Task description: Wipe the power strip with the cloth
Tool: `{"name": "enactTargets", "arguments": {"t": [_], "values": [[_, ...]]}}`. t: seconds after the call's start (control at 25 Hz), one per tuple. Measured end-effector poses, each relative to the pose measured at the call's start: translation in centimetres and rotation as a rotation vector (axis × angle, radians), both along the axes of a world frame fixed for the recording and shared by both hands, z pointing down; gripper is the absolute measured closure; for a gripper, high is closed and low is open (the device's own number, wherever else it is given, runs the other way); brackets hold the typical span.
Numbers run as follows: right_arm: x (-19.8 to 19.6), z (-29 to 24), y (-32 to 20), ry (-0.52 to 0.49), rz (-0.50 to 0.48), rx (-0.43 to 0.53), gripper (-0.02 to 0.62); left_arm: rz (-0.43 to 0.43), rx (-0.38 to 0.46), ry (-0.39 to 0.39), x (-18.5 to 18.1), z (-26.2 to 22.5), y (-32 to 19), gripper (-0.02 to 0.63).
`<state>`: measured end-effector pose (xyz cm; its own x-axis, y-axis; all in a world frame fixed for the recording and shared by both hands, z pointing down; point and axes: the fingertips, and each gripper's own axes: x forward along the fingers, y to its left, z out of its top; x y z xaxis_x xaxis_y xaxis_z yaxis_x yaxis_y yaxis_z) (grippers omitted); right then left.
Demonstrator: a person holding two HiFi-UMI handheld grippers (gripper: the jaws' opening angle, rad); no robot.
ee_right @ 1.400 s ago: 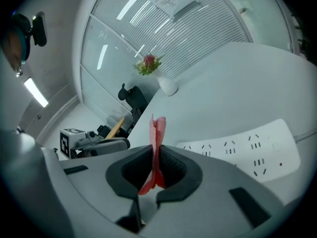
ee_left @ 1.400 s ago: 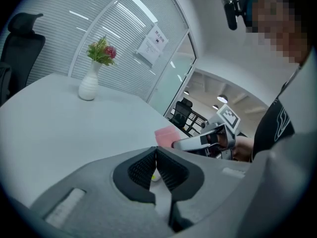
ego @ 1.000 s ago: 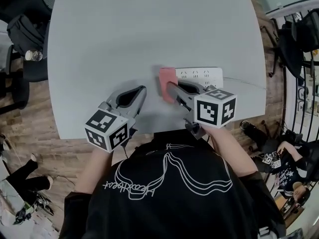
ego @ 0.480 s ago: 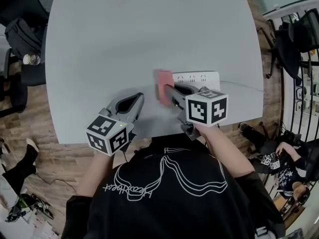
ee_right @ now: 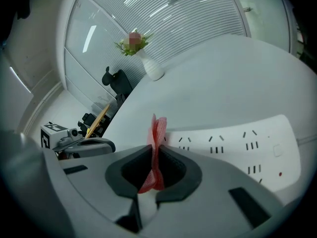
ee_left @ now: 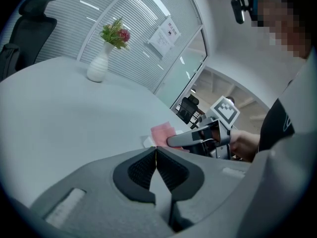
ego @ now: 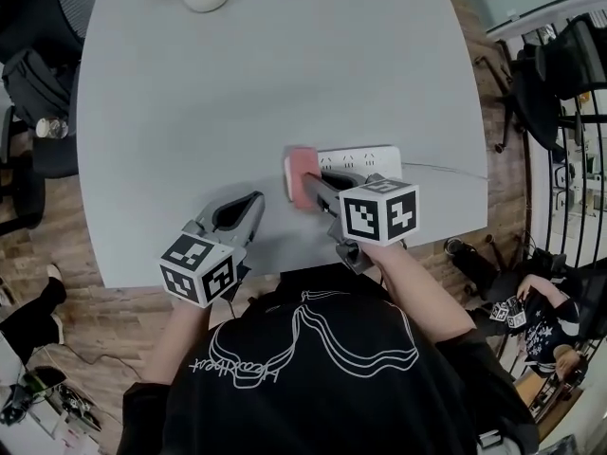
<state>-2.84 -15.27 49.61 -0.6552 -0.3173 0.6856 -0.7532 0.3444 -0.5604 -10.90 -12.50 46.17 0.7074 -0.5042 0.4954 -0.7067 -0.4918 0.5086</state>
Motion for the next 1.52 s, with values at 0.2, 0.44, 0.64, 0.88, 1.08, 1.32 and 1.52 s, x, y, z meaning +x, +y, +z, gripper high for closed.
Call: {"name": "enactTargets", "arguments": {"t": [0.2, 0.44, 0.64, 0.88, 1.08, 1.32, 1.52], "values": [[1.5, 0.0, -0.2, -0.005, 0.017, -0.012, 0.555, 0.017, 0.001, 0.006, 1.1, -0.4, 0.0, 0.592], [3.5, 0.0, -0.3, 0.0, 0.056, -0.015, 0.555, 0.04, 0.007, 0.01, 2.3, -0.9, 0.0, 0.592], [5.9, -0.1, -0.5, 0.031, 0.093, -0.006, 0.554, 0.057, 0.007, 0.005, 3.2, -0.9, 0.0, 0.592], [9.6, 0.0, 0.0, 0.054, 0.142, 0.011, 0.552, 0.075, 0.005, -0.003, 5.0, -1.2, 0.4, 0.592], [11.6, -0.1, -0.1, 0.076, 0.178, 0.022, 0.552, 0.09, 0.018, -0.004, 5.8, -1.9, 0.2, 0.592], [15.9, -0.1, -0.4, 0.118, 0.252, 0.038, 0.546, 0.107, 0.016, -0.012, 6.5, -1.8, 0.6, 0.592], [18.4, -0.2, -0.5, 0.157, 0.283, 0.052, 0.546, 0.112, -0.003, -0.017, 6.8, -1.3, 1.3, 0.592]]}}
